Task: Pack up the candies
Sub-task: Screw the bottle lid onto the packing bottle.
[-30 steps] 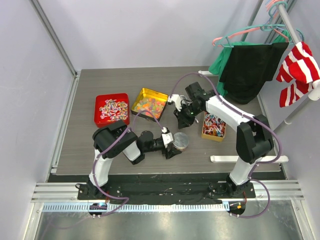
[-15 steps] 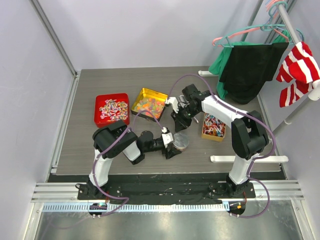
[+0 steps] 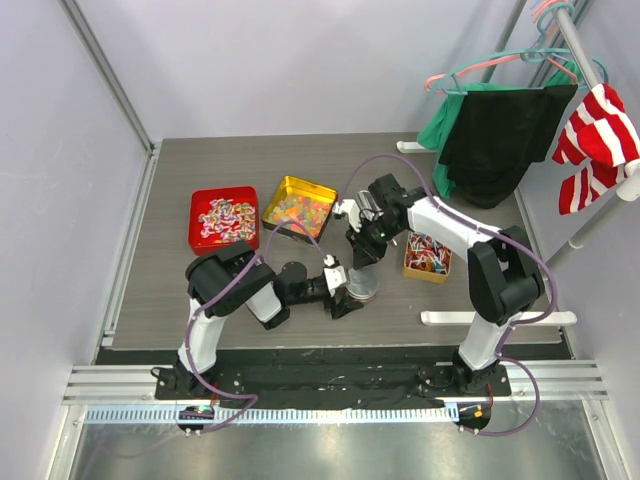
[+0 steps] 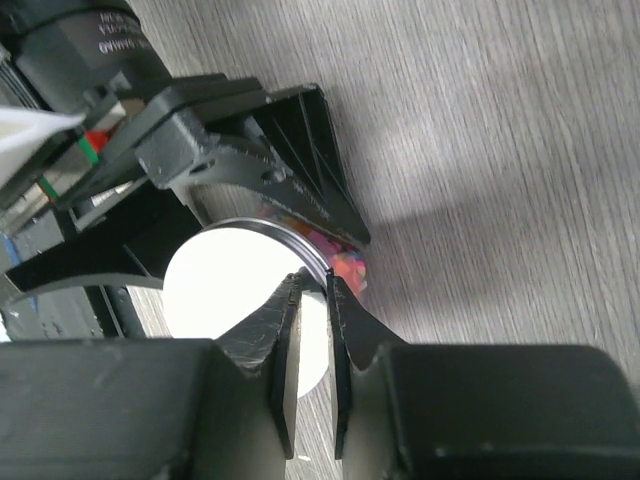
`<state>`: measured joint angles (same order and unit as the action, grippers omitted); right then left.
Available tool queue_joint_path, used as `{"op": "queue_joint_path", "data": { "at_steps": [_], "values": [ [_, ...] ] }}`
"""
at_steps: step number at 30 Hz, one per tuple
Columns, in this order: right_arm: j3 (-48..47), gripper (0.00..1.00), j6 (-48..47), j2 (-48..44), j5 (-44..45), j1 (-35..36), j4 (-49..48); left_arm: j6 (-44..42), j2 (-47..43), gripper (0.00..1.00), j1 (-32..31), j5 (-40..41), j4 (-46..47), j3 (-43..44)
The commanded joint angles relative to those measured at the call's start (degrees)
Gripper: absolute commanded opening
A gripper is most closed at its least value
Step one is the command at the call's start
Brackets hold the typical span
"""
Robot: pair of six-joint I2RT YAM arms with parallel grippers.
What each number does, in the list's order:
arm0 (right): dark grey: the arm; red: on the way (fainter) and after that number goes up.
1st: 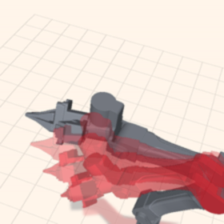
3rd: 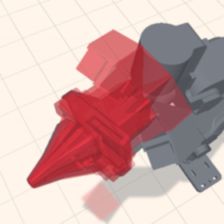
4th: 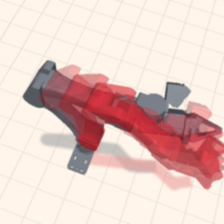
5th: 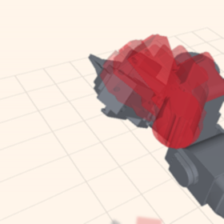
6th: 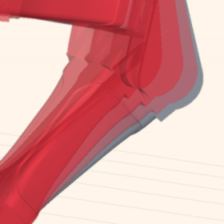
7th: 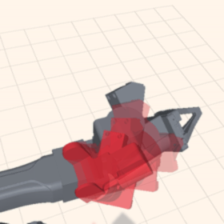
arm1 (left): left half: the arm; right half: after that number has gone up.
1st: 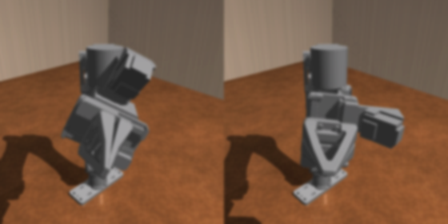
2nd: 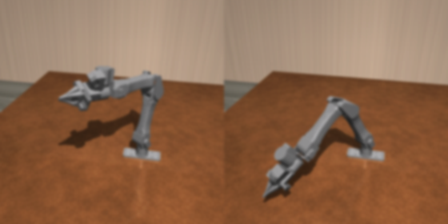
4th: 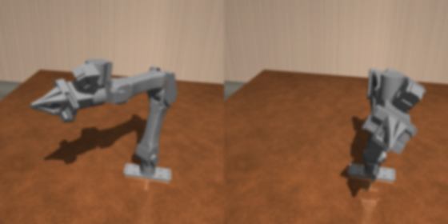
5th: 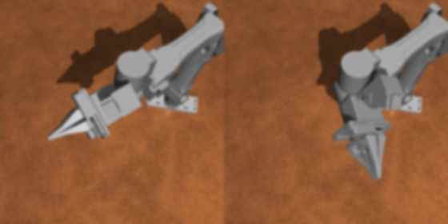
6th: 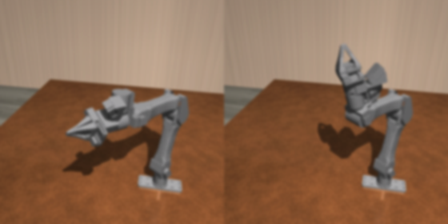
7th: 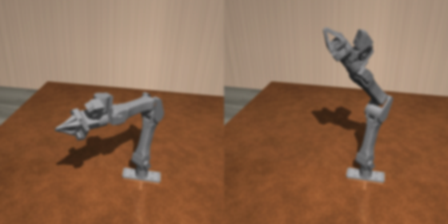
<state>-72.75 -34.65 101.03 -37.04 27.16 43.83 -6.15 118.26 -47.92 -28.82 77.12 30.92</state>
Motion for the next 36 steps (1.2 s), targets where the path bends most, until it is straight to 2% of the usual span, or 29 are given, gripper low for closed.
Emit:
{"op": "queue_joint_path", "data": {
  "at_steps": [1,18,24,36],
  "values": [
    [4.1,0.19,-1.47,-4.43,1.88,-0.52,4.33,-2.11,1.01,0.0,0.46,2.36,11.56,0.55],
    [13.07,0.16,-2.79,-14.28,4.78,-1.58,7.49,-2.11,1.01,0.0,0.46,2.45,11.56,0.55],
    [7.56,0.17,-1.91,-15.26,4.87,-1.67,7.23,-2.11,0.92,0.0,0.46,2.36,11.56,0.55],
    [-4.67,0.18,0.64,-2.51,0.13,-0.97,2.84,-2.02,0.92,0.0,0.55,2.36,11.56,0.55]
  ]
}}
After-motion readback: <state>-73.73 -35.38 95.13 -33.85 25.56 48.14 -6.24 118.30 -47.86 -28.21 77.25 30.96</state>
